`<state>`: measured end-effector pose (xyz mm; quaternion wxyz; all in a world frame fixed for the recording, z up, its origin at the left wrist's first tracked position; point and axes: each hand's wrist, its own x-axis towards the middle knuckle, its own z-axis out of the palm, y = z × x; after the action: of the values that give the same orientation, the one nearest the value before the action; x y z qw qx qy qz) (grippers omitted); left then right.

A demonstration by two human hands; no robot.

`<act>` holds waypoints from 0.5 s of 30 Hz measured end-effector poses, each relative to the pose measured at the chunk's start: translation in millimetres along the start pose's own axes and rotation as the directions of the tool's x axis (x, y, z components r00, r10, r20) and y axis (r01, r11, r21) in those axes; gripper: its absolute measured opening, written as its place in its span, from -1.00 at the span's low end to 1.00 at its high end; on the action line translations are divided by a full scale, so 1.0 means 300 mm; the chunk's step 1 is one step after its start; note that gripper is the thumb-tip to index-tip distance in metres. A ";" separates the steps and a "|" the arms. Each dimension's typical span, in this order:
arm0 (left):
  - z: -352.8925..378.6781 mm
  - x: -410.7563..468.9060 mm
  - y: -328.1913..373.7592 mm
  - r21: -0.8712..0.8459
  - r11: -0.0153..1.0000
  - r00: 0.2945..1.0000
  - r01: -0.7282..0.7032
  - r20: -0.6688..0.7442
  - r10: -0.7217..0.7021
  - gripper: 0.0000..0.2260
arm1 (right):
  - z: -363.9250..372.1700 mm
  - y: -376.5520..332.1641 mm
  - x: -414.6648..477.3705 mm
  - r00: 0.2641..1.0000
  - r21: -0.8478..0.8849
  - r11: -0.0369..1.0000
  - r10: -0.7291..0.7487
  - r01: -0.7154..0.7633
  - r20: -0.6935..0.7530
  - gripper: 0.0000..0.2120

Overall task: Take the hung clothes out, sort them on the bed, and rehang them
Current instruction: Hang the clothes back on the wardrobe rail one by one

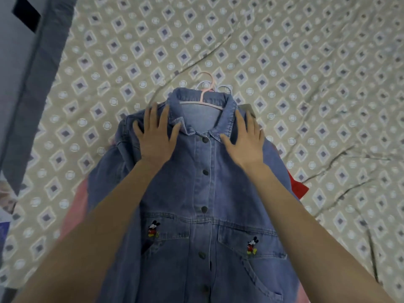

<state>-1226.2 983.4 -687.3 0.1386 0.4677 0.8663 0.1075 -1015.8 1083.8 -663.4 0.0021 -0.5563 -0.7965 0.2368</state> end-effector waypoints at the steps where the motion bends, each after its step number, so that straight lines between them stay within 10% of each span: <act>1: 0.003 0.011 0.000 0.020 1.000 1.000 -0.003 -0.021 0.003 -0.48 | 0.004 0.000 0.015 1.000 0.017 1.000 0.003 -0.002 -0.008 -0.28; 9: -0.047 0.082 -0.045 0.151 0.986 0.986 -0.074 -0.138 0.095 -0.59 | -0.035 -0.034 0.018 0.998 0.040 0.999 0.027 -0.025 -0.062 -0.31; 15: -0.263 0.022 -0.026 -0.101 0.968 0.973 -0.230 -0.050 0.226 -0.69 | -0.190 -0.105 -0.078 0.998 0.046 0.998 0.050 -0.049 -0.026 -0.41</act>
<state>-1262.5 980.1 -616.7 0.1335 0.5538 0.8025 0.1773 -1019.5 1075.9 -594.7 0.0198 -0.5789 -0.7768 0.2473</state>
